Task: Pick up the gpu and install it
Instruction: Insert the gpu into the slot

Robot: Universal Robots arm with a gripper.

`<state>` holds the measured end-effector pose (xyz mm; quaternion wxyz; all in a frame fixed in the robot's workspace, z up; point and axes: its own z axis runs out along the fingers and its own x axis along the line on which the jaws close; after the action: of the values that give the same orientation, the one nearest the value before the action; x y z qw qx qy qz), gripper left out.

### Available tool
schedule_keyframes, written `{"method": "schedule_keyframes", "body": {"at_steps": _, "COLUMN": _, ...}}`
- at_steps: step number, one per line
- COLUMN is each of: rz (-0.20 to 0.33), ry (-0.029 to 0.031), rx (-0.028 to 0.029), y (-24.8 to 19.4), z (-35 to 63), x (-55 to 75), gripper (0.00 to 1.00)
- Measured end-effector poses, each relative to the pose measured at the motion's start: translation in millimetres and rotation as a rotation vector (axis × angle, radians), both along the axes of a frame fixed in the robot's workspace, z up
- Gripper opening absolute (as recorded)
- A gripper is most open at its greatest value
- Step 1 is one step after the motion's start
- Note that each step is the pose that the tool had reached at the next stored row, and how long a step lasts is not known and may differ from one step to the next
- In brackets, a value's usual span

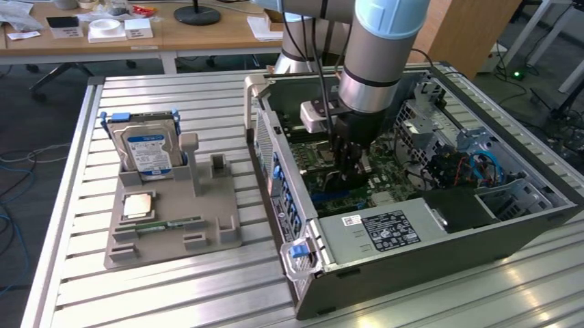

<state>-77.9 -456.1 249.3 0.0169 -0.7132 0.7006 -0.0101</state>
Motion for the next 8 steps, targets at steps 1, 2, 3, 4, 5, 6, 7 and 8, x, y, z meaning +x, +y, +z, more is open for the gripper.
{"method": "schedule_keyframes", "body": {"at_steps": 1, "rz": 0.000, "ry": 0.0006, "rx": -0.0007, "y": -0.1, "z": 0.9, "x": -0.1, "gripper": 0.26}}
{"method": "schedule_keyframes", "body": {"at_steps": 2, "rz": 0.000, "ry": 0.0007, "rx": -0.0006, "y": -0.1, "z": 1.0, "x": -0.1, "gripper": 0.26}}
{"method": "schedule_keyframes", "body": {"at_steps": 3, "rz": 0.000, "ry": 0.0007, "rx": -0.0006, "y": -0.1, "z": 1.0, "x": -0.1, "gripper": 0.26}}
{"method": "schedule_keyframes", "body": {"at_steps": 4, "rz": 0.000, "ry": -0.0004, "rx": -0.0007, "y": -0.1, "z": 1.0, "x": -0.1, "gripper": 0.26}}
{"method": "schedule_keyframes", "body": {"at_steps": 5, "rz": 0.000, "ry": -0.0034, "rx": -0.0008, "y": -0.1, "z": 0.9, "x": -0.2, "gripper": 0.26}}
{"method": "schedule_keyframes", "body": {"at_steps": 6, "rz": 0.000, "ry": -0.0073, "rx": -0.0010, "y": -0.1, "z": 0.8, "x": -0.2, "gripper": 0.26}}
{"method": "schedule_keyframes", "body": {"at_steps": 7, "rz": 0.000, "ry": -0.0117, "rx": -0.0011, "y": -0.1, "z": 0.8, "x": -0.2, "gripper": 0.26}}
{"method": "schedule_keyframes", "body": {"at_steps": 8, "rz": 0.000, "ry": -0.0166, "rx": -0.0013, "y": -0.1, "z": 0.6, "x": -0.2, "gripper": 0.26}}
